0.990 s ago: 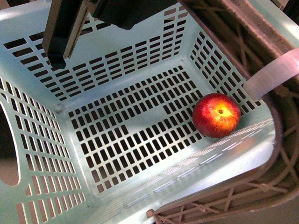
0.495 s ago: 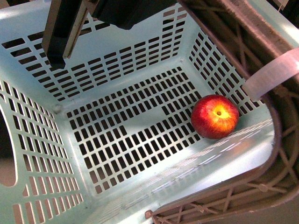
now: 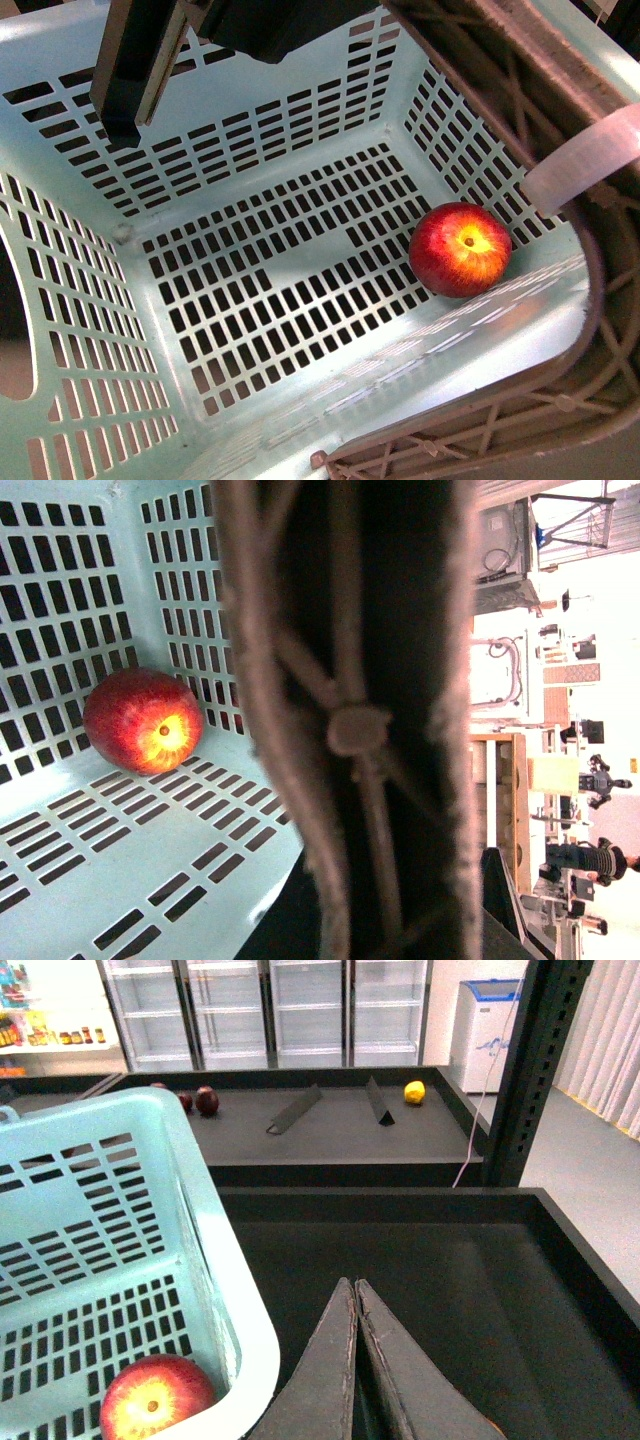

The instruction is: Pick apple with right arm and hold basket with left

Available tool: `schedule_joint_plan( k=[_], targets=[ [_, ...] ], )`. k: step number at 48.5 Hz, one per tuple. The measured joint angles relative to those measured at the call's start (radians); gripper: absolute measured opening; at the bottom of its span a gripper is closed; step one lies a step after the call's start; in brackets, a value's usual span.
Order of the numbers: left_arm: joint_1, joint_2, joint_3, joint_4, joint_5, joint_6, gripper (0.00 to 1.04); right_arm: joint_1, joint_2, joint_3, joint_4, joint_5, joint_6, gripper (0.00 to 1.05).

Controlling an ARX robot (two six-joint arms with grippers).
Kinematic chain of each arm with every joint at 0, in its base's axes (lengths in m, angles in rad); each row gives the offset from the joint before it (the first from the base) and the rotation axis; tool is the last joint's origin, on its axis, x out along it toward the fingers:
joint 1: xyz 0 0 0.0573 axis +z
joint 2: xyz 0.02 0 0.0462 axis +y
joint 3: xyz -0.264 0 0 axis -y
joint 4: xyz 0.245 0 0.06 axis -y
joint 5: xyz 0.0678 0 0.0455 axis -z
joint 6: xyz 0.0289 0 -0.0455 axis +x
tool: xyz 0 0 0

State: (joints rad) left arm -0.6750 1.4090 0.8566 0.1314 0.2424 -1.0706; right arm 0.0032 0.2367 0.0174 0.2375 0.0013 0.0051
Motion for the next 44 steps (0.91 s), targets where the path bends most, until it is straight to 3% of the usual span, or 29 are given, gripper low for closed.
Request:
schedule_joint_plan(
  k=[13, 19, 33, 44],
  targets=[
    [0.000, 0.000, 0.000, 0.000, 0.000, 0.000, 0.06, 0.000, -0.060, 0.000, -0.061, 0.000, 0.000, 0.02],
    [0.000, 0.000, 0.000, 0.000, 0.000, 0.000, 0.06, 0.000, -0.194, 0.000, -0.221, 0.000, 0.000, 0.02],
    [0.000, 0.000, 0.000, 0.000, 0.000, 0.000, 0.06, 0.000, -0.230, 0.000, -0.236, 0.001, -0.001, 0.02],
    [0.000, 0.000, 0.000, 0.000, 0.000, 0.000, 0.06, 0.000, -0.231, 0.000, -0.236, 0.001, -0.002, 0.44]
  ],
)
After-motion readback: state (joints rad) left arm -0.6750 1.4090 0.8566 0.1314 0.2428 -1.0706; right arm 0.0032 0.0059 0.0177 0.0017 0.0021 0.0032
